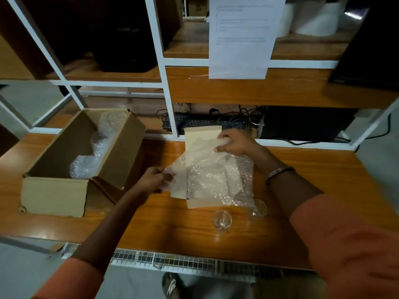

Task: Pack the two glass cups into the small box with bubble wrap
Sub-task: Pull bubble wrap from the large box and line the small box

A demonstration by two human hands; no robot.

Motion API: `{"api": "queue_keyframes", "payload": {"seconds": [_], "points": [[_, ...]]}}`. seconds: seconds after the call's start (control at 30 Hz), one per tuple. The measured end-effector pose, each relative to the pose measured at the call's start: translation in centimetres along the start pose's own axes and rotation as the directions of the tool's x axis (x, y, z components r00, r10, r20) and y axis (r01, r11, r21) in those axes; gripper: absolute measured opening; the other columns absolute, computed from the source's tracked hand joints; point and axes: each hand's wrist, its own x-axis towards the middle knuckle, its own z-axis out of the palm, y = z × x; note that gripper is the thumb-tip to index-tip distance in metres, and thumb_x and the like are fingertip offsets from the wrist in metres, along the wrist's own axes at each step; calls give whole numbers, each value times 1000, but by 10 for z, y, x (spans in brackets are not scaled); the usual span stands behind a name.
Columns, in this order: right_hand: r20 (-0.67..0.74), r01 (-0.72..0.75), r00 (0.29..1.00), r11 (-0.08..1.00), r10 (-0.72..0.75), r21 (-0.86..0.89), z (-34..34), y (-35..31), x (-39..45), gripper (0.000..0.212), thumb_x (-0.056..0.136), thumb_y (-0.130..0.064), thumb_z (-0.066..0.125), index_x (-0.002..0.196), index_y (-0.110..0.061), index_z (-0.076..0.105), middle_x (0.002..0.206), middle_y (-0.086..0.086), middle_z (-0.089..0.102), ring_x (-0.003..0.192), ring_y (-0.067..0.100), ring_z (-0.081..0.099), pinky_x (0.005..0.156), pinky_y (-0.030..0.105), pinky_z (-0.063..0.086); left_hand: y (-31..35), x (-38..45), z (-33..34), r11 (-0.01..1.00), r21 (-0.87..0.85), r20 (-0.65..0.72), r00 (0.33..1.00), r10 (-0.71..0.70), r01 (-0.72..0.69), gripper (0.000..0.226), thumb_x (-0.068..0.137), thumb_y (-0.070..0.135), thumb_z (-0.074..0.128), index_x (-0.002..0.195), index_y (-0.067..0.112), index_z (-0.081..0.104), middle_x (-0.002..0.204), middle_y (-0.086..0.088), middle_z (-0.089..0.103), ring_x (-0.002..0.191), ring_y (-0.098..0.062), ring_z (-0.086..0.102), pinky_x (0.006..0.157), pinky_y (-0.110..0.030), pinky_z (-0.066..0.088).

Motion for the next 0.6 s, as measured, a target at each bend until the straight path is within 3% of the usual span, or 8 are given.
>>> {"api": "queue_keyframes", "payload": {"seconds": [0.1,0.2,0.27,0.33,0.37,0.43,0.5,0.6], "points": [[-97,62,993,994,-72,-95,29,-17,5,72,82,-37,85,144,-29,50,143,6,51,130,27,53,93,42,53,-21,6,1,995,-64,-68,995,-76,72,23,94,22,77,110,6,73,104,-17,77,76,-23,71,56,-31,55],[-145,165,969,959,-201,-230,64,-26,-3,45,85,-31,81,125,-28,59,126,2,56,122,24,51,82,36,47,-37,13,0,991,-92,-86,990,-109,101,23,94,24,77,107,5,73,106,-24,76,80,-29,72,66,-38,58],[-73,143,982,942,-173,-304,86,-23,-12,26,85,-33,79,106,-28,65,112,-2,62,111,23,57,75,33,43,-43,19,1,987,-76,-89,985,-146,139,25,95,26,76,109,6,72,107,-22,77,82,-28,74,71,-42,59],[37,78,997,922,-69,-379,103,-11,-19,27,85,-37,79,108,-28,68,115,0,66,112,25,60,77,35,47,-40,20,2,972,166,-184,974,-133,164,32,93,40,76,108,13,67,107,-11,76,87,-24,73,75,-42,60],[82,54,996,903,-21,-427,109,-4,-22,36,85,-40,78,117,-27,67,122,2,66,116,27,60,84,38,49,-38,20,3,904,402,-274,961,-34,147,37,91,51,74,110,21,63,109,-5,72,93,-24,71,78,-42,59],[150,19,986,864,66,-503,120,8,-25,56,88,-45,74,138,-27,58,141,6,59,130,30,54,101,45,44,-33,22,9,670,742,-337,873,352,16,48,89,56,69,124,24,63,118,-5,66,109,-30,64,89,-46,53],[198,15,974,842,110,-539,130,14,-24,65,92,-45,70,150,-28,46,152,10,50,138,33,48,111,49,38,-18,24,22,462,869,-162,778,607,-179,47,93,47,65,132,21,63,129,-6,64,120,-31,57,97,-48,48],[222,52,970,810,98,-584,141,14,-23,71,93,-41,69,156,-28,38,153,13,46,139,35,45,111,51,36,-6,41,52,130,905,271,784,558,-405,55,96,43,60,146,19,55,151,-9,54,143,-29,43,120,-47,31]]}}
